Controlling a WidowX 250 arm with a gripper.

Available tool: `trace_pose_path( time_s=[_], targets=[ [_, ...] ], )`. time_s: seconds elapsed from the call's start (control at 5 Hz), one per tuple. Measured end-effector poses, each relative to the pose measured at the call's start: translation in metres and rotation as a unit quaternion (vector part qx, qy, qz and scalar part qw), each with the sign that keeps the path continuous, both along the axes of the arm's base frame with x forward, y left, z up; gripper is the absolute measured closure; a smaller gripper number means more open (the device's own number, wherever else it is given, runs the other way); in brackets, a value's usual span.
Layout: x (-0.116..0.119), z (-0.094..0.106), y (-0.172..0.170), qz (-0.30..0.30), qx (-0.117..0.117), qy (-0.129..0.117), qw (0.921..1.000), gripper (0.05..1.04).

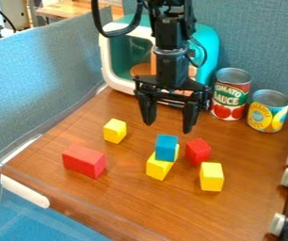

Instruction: Put the yellow cube on top of the blue cube

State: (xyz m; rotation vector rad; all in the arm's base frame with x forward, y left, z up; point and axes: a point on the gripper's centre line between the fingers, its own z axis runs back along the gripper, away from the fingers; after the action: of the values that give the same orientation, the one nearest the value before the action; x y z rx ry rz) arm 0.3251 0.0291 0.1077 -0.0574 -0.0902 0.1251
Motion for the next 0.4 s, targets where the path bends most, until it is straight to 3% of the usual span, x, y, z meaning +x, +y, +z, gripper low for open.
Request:
trace_pose_path(
  time_s=[0.2,0.4],
  targets=[
    [-0.0019,-0.0099,0.0000,0.003,-0.001,0.015,0.9999,0.085],
    [0.0036,-0.0112,0.0006,0.037,0.020,0.004,0.9991,0.085]
  ],
)
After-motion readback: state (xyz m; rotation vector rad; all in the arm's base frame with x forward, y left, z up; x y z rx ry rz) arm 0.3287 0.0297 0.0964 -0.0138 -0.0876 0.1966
